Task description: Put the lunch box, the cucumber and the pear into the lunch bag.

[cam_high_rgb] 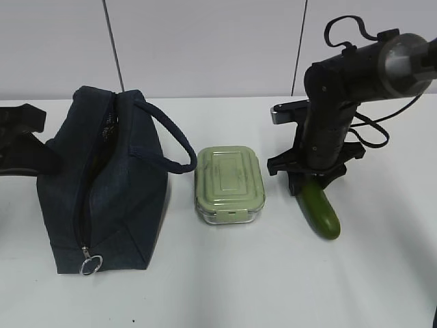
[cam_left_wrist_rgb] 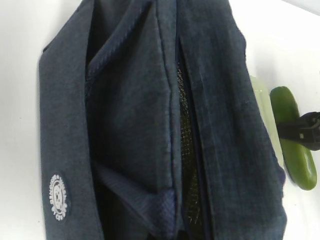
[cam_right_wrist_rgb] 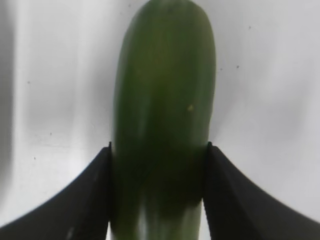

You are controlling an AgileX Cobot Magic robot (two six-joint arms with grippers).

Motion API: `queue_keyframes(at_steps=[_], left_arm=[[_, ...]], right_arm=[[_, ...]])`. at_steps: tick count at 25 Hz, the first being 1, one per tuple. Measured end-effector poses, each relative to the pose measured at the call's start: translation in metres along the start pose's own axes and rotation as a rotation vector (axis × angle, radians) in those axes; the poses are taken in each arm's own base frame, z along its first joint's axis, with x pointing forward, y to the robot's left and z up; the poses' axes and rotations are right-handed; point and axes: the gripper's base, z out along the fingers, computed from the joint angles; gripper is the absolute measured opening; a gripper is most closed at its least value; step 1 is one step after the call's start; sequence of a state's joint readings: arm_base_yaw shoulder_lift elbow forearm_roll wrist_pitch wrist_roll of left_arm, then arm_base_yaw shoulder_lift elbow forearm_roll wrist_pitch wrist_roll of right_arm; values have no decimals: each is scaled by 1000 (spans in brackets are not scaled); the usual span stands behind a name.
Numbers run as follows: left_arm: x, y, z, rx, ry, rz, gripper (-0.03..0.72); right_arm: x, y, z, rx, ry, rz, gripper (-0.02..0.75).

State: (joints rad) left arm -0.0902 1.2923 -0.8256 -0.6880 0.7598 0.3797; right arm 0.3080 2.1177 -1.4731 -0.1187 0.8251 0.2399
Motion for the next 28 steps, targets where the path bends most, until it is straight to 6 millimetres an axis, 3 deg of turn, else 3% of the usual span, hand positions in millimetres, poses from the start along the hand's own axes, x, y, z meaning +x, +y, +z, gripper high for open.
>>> queue_keyframes(at_steps=[5, 9, 12, 17, 22, 28], left_arm=[[0, 0, 0, 0, 1, 0, -13], [0, 0, 0, 1, 3, 0, -13], [0, 0, 0, 2, 4, 0, -13], [0, 0, 0, 2, 4, 0, -13], [0, 0, 0, 2, 5, 0, -13], [0, 0, 0, 2, 5, 0, -13]], right_arm=[[-14, -1, -17, 17, -15, -14, 377], [-34, -2, -48, 30, -49, -16, 377], [-51, -3, -79, 35, -106, -11, 377], [-73, 1, -152, -9, -299, -7, 377], [-75, 24, -218, -233, -457, -61, 377], [-65, 69, -240, -622, -471, -213, 377]])
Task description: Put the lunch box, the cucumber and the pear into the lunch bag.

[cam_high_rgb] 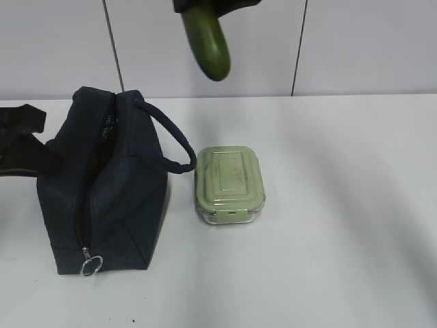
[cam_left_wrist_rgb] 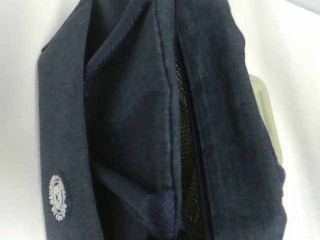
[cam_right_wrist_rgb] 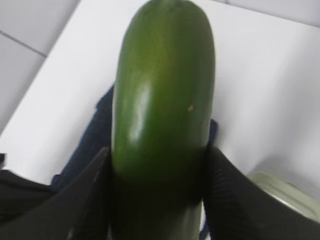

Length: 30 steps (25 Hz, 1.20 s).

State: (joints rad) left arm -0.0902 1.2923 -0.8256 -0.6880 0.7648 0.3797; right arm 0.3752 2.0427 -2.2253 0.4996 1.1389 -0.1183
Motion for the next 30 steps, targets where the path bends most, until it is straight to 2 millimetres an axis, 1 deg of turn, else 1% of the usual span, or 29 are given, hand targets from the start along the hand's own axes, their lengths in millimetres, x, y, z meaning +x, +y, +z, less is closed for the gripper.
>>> queue_keyframes(at_steps=[4, 6, 8, 11, 14, 16, 19, 21, 24, 28, 30], left_arm=[[0, 0, 0, 0, -1, 0, -13], [0, 0, 0, 0, -1, 0, -13], [0, 0, 0, 0, -1, 0, -13], [0, 0, 0, -1, -2, 0, -13], [-1, 0, 0, -2, -6, 0, -13], [-1, 0, 0, -3, -7, 0, -13], [-1, 0, 0, -4, -11, 0, -13], [-1, 1, 0, -6, -15, 0, -13], [-2, 1, 0, -9, -22, 0, -13], [-3, 1, 0, -11, -29, 0, -13], [-3, 1, 0, -13, -33, 0, -13]], right_arm=[[5, 23, 20, -169, 20, -44, 377], [10, 32, 37, -222, 47, -60, 377], [17, 40, 58, -273, 82, -73, 377], [27, 47, 87, -368, 111, -57, 377], [33, 47, 113, -435, 109, 7, 377], [37, 42, 129, -458, 100, 60, 377], [43, 34, 149, -460, 105, 105, 377], [48, 29, 158, -443, 124, 106, 377], [55, 20, 166, -374, 158, 77, 377], [59, 8, 169, -237, 201, 33, 378], [61, 5, 169, -203, 214, 19, 386]])
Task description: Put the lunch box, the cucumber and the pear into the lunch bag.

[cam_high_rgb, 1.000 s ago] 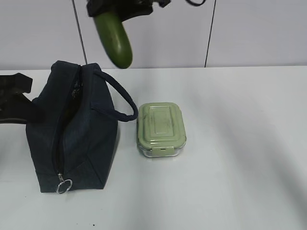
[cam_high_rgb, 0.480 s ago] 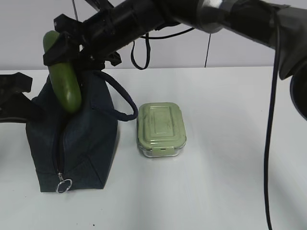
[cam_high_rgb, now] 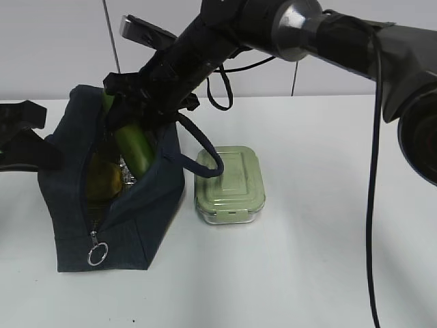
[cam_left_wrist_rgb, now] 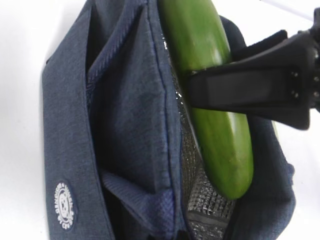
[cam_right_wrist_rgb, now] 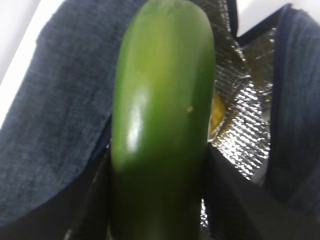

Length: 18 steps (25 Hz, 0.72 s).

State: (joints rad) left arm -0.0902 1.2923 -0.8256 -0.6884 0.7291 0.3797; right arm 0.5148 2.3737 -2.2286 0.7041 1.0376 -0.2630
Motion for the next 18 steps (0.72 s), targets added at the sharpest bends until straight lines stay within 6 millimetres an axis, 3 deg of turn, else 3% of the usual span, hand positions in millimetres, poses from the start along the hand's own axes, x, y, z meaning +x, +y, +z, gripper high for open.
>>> queue_keyframes(at_steps=[9, 14, 18], left_arm=[[-1, 0, 0, -2, -6, -1, -13], [-1, 0, 0, -3, -9, -1, -13], [-1, 0, 0, -3, -9, -1, -13]], right_arm=[[4, 3, 0, -32, 49, 17, 574], [5, 9, -4, -75, 84, 19, 581], [-4, 16, -21, -74, 77, -31, 581]])
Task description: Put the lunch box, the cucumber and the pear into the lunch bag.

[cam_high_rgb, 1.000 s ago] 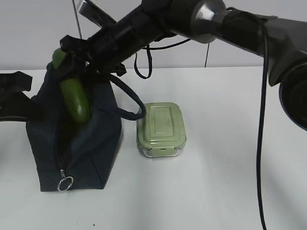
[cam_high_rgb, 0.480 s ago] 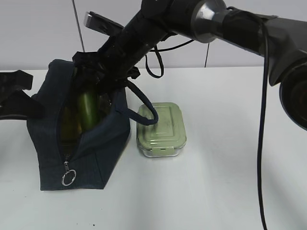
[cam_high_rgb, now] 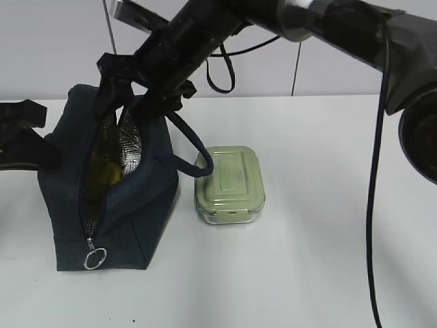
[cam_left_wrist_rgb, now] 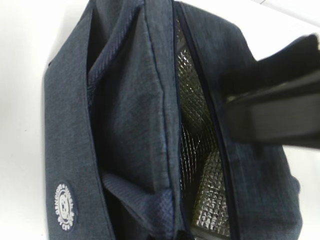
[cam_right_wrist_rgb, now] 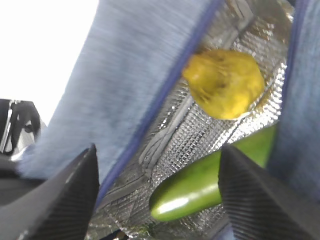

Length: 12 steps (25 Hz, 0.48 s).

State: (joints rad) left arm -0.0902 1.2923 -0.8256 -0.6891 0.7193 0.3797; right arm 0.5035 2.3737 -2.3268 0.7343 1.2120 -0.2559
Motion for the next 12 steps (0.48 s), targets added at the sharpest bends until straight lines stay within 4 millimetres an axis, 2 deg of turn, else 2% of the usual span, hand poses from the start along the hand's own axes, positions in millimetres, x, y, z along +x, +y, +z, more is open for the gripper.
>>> queue_keyframes(at_steps=[5, 8, 12], left_arm=[[0, 0, 0, 0, 0, 0, -13], [0, 0, 0, 0, 0, 0, -13], [0, 0, 0, 0, 0, 0, -13]], right_arm=[[-17, 0, -34, 108, -78, -64, 573], [-22, -11, -51, 168, -109, -49, 563], [-21, -25, -64, 246, -111, -27, 561]])
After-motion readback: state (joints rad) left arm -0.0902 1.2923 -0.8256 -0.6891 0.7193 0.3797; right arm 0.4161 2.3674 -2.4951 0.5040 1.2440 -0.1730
